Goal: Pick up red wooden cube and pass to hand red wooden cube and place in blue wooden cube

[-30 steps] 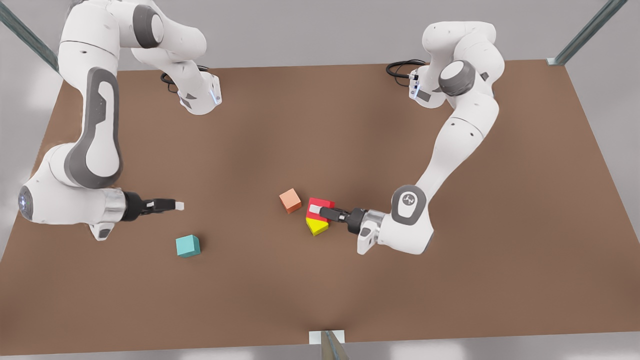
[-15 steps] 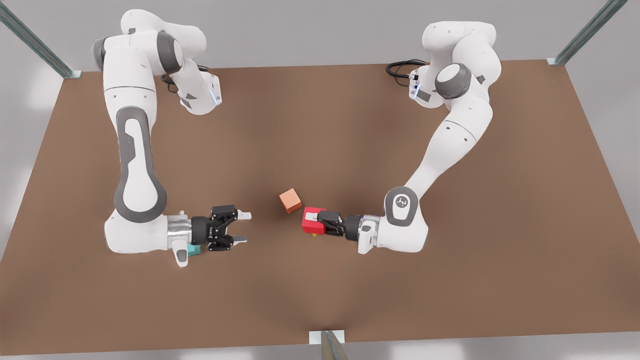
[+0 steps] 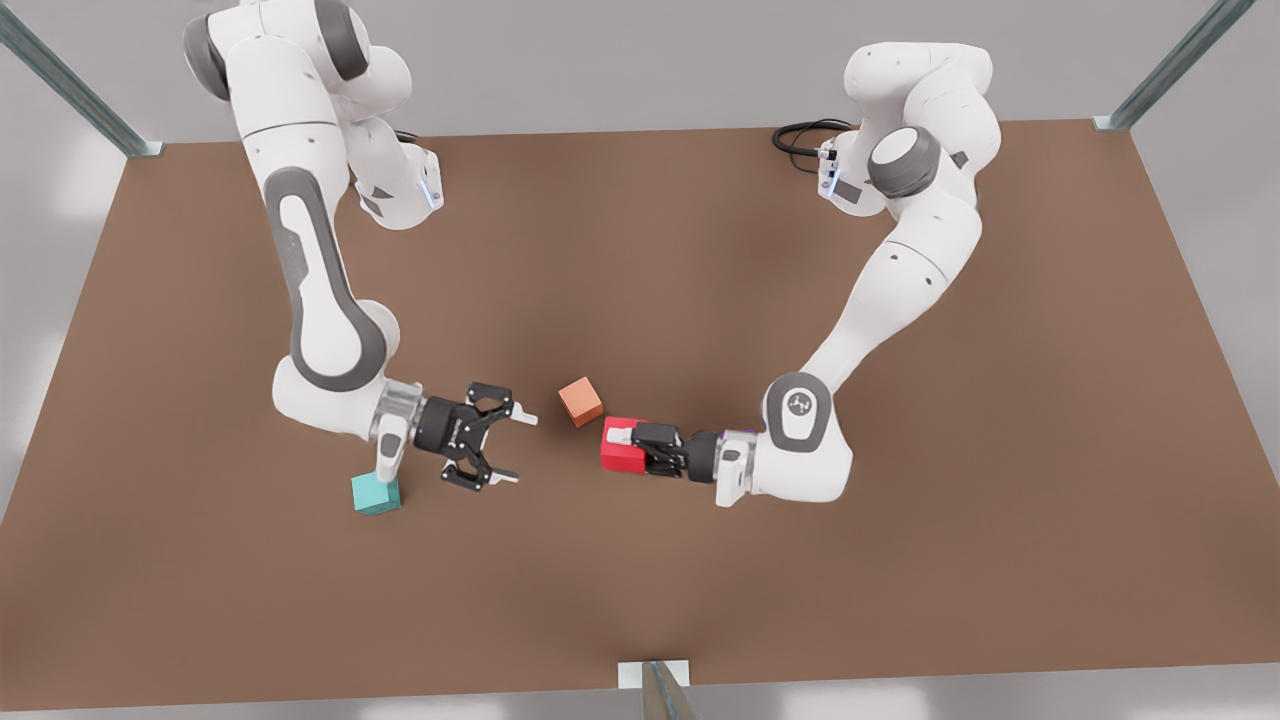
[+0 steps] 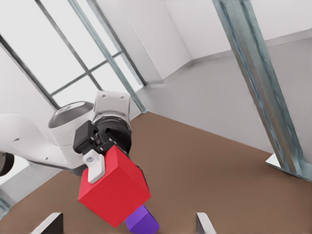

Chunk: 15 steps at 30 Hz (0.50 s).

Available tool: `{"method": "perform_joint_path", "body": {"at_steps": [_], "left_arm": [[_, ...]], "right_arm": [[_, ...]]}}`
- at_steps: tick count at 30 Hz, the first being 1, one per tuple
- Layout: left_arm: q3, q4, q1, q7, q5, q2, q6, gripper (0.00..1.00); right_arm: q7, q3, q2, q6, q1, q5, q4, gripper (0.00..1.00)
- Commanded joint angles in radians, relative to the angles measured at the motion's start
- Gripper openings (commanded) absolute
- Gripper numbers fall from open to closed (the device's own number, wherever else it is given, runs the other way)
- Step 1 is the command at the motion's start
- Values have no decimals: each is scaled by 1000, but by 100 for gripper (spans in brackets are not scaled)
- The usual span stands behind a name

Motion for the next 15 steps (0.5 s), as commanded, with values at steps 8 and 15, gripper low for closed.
{"method": "perform_joint_path", "body": {"at_steps": [8,15], "left_arm": [[-1,0,-5,-132,-32,-1,3,33],[-1,2,-6,-144,-32,-1,6,33]], "right_arm": [[-628,60,-38,102,20,103,-76,100],[-680,81,-15,48,39,102,-74,100]]}}
